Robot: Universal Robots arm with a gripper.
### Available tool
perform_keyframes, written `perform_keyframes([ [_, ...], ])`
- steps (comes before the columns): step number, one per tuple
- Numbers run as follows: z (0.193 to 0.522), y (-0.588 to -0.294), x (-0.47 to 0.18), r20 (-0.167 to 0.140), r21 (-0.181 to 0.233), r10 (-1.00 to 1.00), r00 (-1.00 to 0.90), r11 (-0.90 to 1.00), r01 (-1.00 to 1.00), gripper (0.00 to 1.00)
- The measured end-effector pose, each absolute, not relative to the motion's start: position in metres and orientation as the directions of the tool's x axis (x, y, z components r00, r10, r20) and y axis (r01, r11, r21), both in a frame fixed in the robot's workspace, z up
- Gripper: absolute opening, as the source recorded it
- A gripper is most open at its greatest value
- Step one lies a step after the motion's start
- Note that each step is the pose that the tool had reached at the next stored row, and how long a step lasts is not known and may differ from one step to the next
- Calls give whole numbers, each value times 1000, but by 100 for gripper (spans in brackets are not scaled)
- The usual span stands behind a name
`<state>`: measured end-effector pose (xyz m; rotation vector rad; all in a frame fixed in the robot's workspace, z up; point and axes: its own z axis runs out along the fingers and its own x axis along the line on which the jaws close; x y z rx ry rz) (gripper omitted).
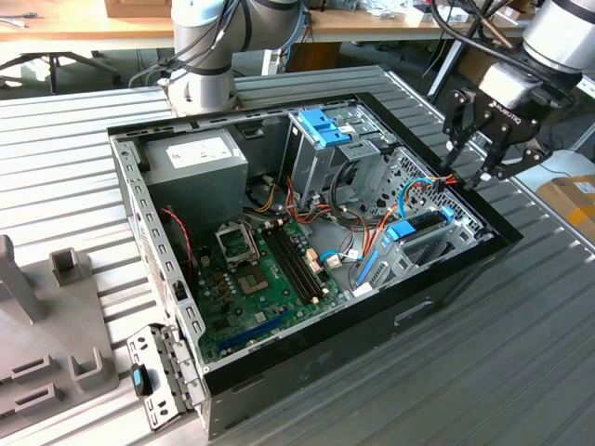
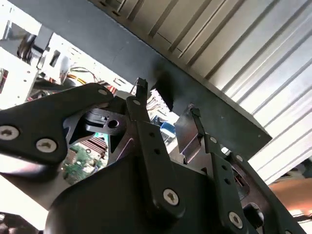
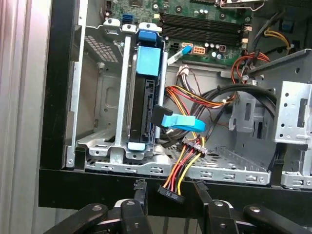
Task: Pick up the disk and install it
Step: 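Insert the disk into the insertion slot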
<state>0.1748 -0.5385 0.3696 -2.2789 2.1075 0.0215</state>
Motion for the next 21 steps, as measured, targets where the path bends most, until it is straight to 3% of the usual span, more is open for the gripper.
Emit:
perform_keyframes([
  [2, 369, -538, 175, -35, -18, -999, -18, 19, -1000, 50],
  [21, 368, -538, 175, -35, -18, -944, -328, 328, -944, 50],
])
